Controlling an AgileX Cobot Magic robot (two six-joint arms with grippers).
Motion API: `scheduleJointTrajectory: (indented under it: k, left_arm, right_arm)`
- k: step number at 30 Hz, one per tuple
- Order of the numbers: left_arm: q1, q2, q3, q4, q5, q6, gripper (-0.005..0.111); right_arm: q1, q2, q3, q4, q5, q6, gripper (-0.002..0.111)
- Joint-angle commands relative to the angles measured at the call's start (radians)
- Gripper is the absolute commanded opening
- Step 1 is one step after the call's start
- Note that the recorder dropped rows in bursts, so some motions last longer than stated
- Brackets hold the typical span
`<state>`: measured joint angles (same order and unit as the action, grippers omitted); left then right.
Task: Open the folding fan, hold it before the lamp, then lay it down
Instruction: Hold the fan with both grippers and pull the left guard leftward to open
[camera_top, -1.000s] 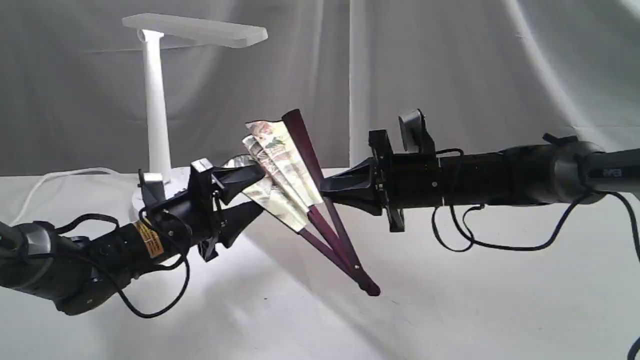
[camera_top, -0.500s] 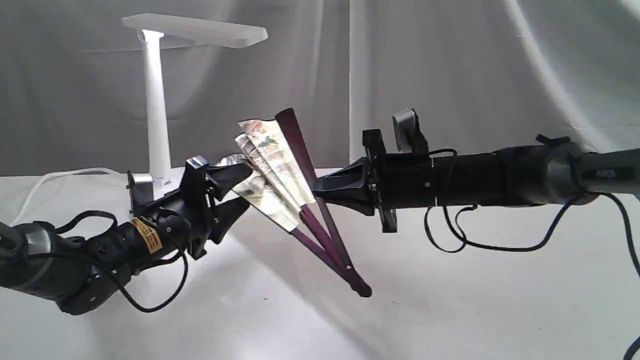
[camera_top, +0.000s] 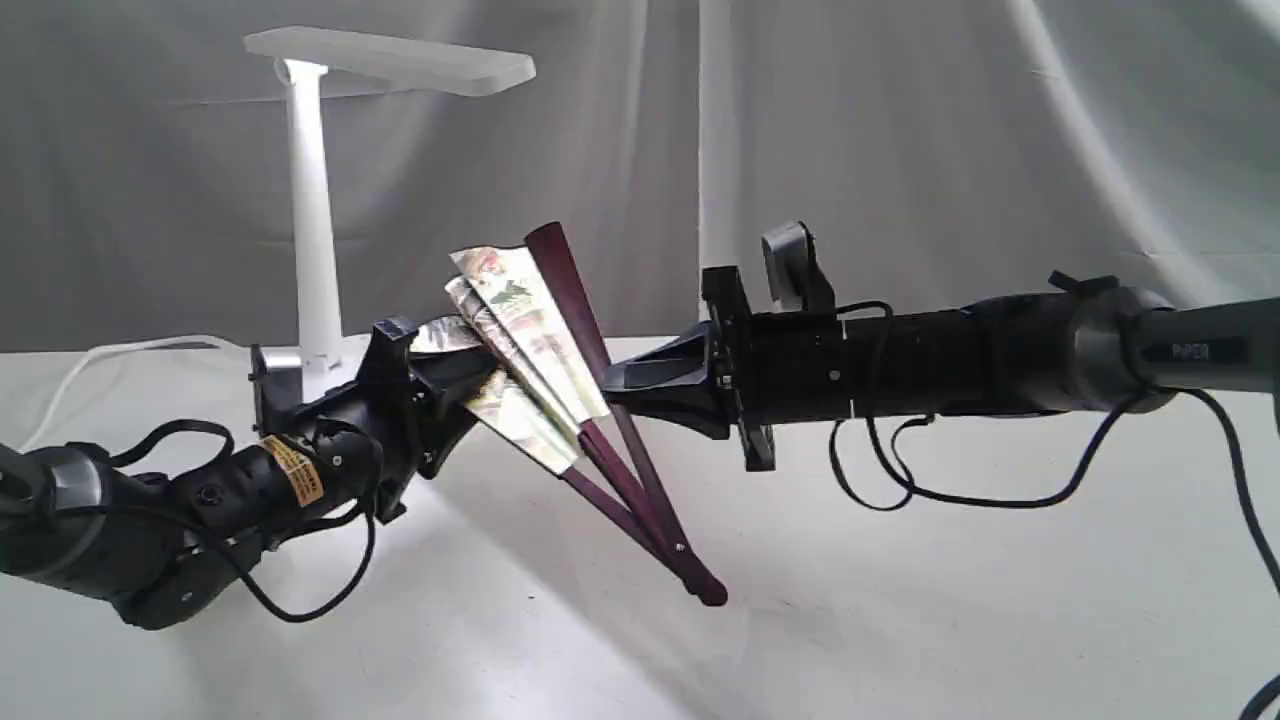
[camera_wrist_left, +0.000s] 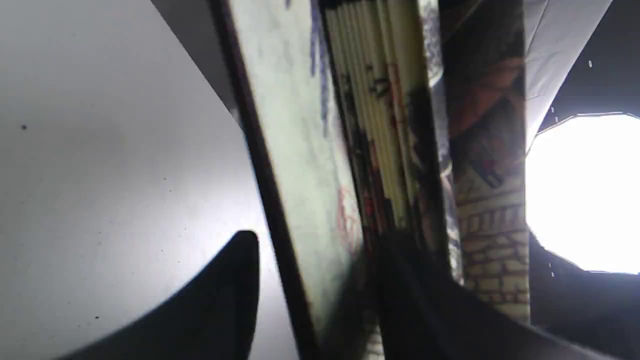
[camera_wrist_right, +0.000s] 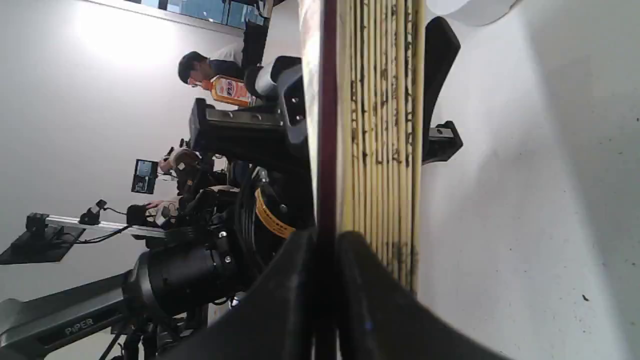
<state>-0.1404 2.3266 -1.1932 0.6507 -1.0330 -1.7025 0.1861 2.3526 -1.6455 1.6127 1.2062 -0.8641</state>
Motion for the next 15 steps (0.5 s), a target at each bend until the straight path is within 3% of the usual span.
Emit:
scheduleJointTrajectory:
  k: [1, 11, 13, 15]
  left_arm:
    - [0.003, 0.001, -0.004, -0.010, -0.009, 0.010, 0.033]
    - [0.003, 0.001, -0.004, 0.000, -0.035, 0.010, 0.028]
    - [0.003, 0.001, -0.004, 0.012, -0.035, 0.010, 0.022]
    - [0.003, 0.001, -0.004, 0.016, -0.035, 0.010, 0.009]
  right_arm:
    - [0.001, -0.013, 0.004, 0.017, 0.015, -0.014, 0.000]
    - [0.001, -0.013, 0.004, 0.017, 0.015, -0.027, 0.000]
    - [0.003, -0.011, 0.004, 0.020, 0.015, -0.026, 0.000]
    - [0.003, -0.011, 0.004, 0.020, 0.015, -0.026, 0.000]
